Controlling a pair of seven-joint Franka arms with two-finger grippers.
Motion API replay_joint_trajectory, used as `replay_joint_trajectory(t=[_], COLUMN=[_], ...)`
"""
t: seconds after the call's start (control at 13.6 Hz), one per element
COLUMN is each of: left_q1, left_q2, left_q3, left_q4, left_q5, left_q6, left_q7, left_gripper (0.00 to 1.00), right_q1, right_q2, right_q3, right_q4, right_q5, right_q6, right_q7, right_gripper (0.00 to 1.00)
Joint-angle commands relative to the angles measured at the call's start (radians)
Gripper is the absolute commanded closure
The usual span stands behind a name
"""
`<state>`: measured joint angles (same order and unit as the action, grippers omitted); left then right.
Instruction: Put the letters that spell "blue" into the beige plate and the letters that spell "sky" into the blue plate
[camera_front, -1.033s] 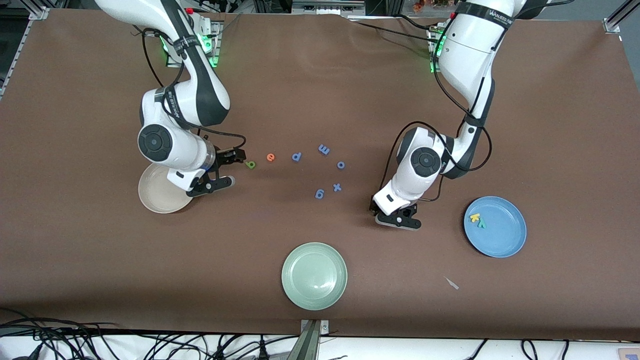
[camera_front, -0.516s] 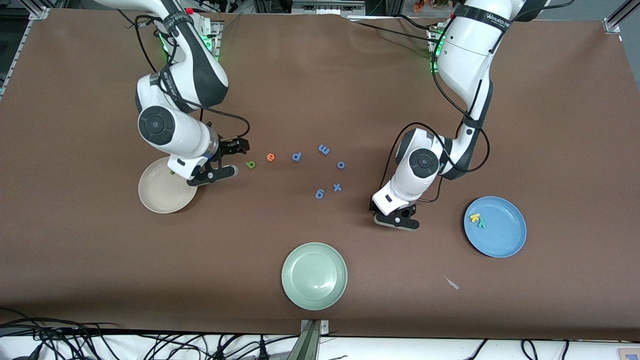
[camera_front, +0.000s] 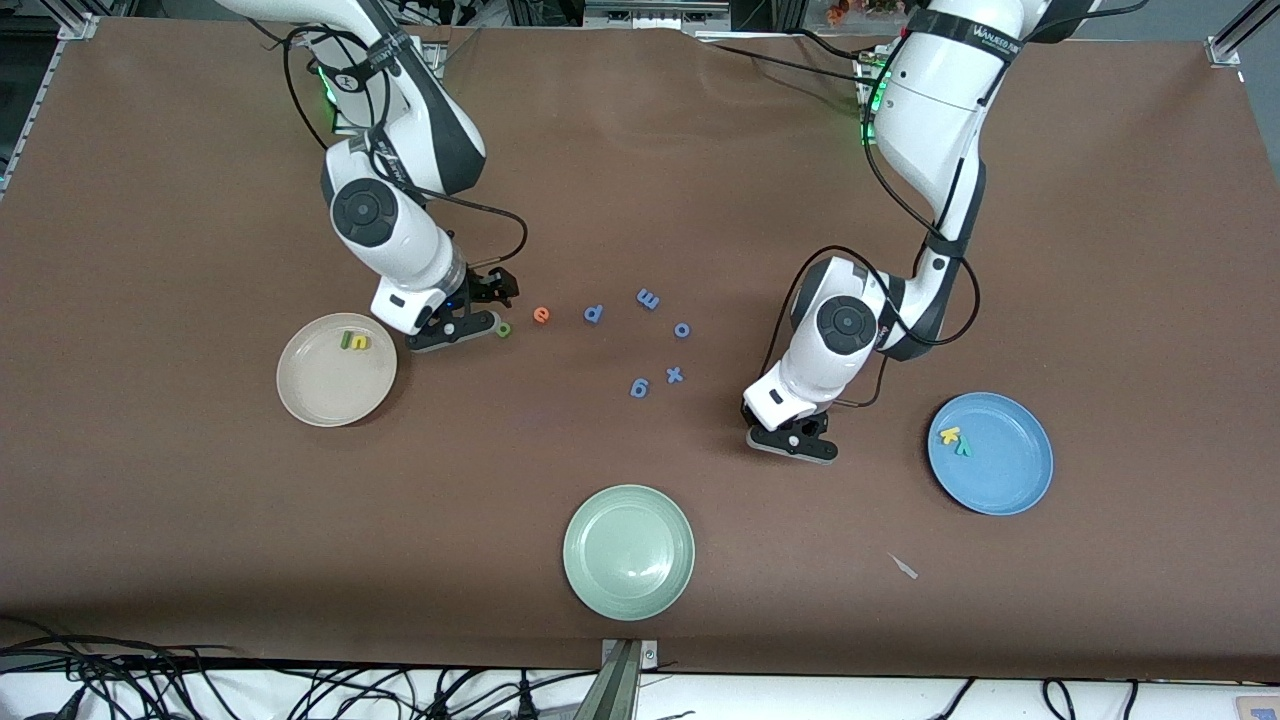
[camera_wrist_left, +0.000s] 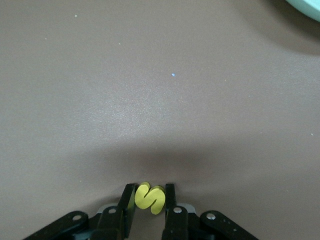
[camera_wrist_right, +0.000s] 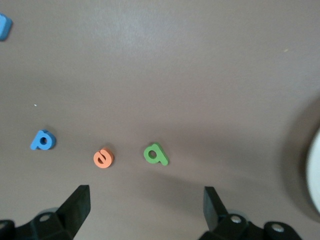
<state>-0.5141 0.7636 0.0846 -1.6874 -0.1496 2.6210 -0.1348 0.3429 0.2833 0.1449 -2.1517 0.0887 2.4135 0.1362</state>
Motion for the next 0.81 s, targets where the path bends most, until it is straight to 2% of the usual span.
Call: replay_joint_trajectory(t=[0.0,0.07,0.15,0.3,0.37,0.59,0.74], left_q1=[-0.006,0.008,0.064,0.193,0.219,0.334,0.391], left_q2=[0.013,-0.013,-0.051,-0.116,-0.154,-0.262,-0.273], left_q3=[0.015,0.018,0.020,0.009,0.009,0.009,0.012], left_q4=[0.011,0.002,-0.015,-0.099,-0.132,-0.216,-0.236], left_q5=[0.021,0.022,0.038,0.042,0.039,0.042,0.041], left_q6=[0.004,0.001,-0.007,-0.009,-0.010,-0.082,-0.091], left_q7=[0.007,0.014,0.053,0.194,0.249,0.406,0.510], left_gripper=[0.88,0.88,0.88,0.89,0.89,0.87,0.87], right_q1=[0.036,0.047,0.062,0.064,0.062,0.051,0.031], right_q2=[0.014,0.031,0.045,0.066,0.077,0.106,0.126], right_q3=[0.009,0.009,0.007,0.005,0.002,0.001,0.001], right_q4=[-0.082,-0.082,-0.082,-0.082,-0.077,-0.066,-0.057], right_q5=[-0.020,-0.026,-0.049,-0.142,-0.164,-0.162,-0.164], right_q6=[0.119,0.140,0.147,0.153,0.153,0.157,0.173], right_q7=[0.002,-0.001,-0.004,-0.013,-0.032,-0.146,-0.197], right_gripper=[0.00,0.00,0.00,0.00,0.00,0.00,0.01])
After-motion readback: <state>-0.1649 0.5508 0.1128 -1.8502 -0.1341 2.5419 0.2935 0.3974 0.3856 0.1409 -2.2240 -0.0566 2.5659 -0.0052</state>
